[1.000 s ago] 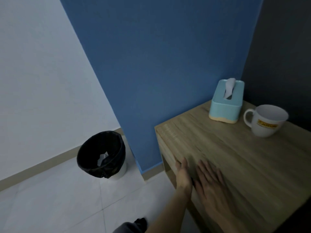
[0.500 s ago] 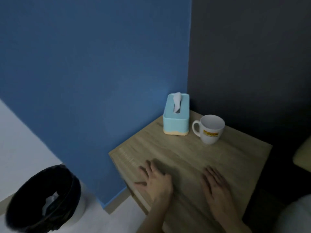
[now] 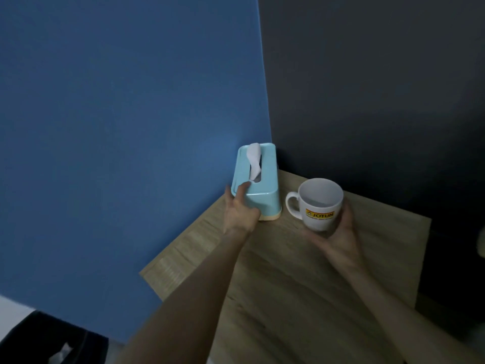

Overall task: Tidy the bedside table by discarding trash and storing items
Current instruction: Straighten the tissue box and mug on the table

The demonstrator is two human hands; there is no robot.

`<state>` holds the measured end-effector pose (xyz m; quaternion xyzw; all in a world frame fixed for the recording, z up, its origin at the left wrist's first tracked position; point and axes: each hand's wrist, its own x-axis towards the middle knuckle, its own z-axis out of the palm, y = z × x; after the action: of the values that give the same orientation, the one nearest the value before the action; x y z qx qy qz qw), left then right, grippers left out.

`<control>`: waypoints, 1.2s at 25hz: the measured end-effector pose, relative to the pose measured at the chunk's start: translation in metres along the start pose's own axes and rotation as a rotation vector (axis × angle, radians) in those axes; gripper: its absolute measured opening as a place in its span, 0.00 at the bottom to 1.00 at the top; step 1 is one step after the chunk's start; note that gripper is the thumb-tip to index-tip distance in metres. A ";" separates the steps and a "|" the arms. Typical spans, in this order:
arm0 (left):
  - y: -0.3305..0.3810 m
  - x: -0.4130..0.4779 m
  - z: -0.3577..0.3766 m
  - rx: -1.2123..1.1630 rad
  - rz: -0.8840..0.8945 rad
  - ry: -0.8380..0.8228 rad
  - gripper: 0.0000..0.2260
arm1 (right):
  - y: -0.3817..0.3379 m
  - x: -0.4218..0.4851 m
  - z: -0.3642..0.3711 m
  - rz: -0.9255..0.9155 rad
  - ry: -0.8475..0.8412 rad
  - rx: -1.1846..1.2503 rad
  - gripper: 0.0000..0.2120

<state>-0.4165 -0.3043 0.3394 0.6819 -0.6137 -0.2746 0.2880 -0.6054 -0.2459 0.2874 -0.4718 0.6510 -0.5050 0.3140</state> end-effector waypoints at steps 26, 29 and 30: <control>0.045 0.022 0.043 0.432 0.287 -0.076 0.31 | 0.005 0.012 0.006 -0.040 0.175 -0.057 0.40; 0.047 0.036 0.047 0.634 0.366 0.017 0.27 | 0.007 0.012 0.006 -0.030 0.189 -0.032 0.40; 0.047 0.039 0.048 0.677 0.382 0.032 0.26 | 0.008 0.013 0.006 -0.026 0.187 -0.025 0.41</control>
<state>-0.4800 -0.3496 0.3404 0.6161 -0.7809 0.0129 0.1021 -0.6068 -0.2596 0.2785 -0.4349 0.6773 -0.5430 0.2394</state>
